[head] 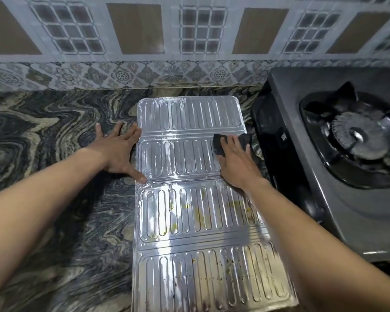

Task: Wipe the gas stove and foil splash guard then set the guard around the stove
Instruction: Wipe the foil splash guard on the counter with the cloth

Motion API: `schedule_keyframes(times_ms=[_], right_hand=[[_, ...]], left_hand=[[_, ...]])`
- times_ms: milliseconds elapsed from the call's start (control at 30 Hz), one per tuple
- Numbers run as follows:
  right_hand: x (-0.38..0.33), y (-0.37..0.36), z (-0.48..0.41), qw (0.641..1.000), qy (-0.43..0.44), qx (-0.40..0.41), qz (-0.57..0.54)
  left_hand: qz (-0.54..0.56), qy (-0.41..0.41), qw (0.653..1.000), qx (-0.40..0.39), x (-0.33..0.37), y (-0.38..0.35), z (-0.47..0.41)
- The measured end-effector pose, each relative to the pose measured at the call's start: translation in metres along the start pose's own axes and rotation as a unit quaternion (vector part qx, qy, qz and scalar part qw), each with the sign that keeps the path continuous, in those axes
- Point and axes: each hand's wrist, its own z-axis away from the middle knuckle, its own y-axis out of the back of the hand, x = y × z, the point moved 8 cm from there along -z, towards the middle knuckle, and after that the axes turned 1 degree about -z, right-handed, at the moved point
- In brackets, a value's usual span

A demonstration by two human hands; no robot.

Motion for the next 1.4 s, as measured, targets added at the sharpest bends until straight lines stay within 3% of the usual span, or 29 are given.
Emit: schedule_keyframes(times_ms=[133, 267, 433, 900, 1000, 1167, 1400], right_hand=[[0.014, 0.001, 0.004, 0.999, -0.036, 0.000, 0.033], [0.016, -0.003, 0.003, 0.997, -0.053, -0.037, 0.034], [0.011, 0.001, 0.002, 0.997, -0.041, -0.039, 0.055], [-0.013, 0.015, 0.045, 0.990, 0.004, -0.139, 0.022], [-0.009, 0.000, 0.072, 0.995, 0.024, -0.097, 0.010], [-0.007, -0.038, 0.115, 0.996, 0.040, 0.044, 0.070], [-0.076, -0.061, 0.124, 0.993, 0.094, 0.047, 0.059]], left_hand=[[-0.002, -0.006, 1.000, 0.028, 0.007, 0.003, 0.006], [0.028, -0.075, 0.993, 0.086, 0.027, -0.004, 0.035], [-0.036, -0.100, 0.994, 0.028, 0.043, -0.048, 0.060], [-0.001, -0.073, 0.997, 0.035, 0.039, -0.057, 0.054], [-0.006, -0.071, 0.997, 0.037, 0.039, -0.056, 0.055], [-0.016, -0.073, 0.996, 0.041, 0.039, -0.055, 0.055], [-0.015, -0.059, 0.998, 0.026, 0.040, -0.052, 0.057]])
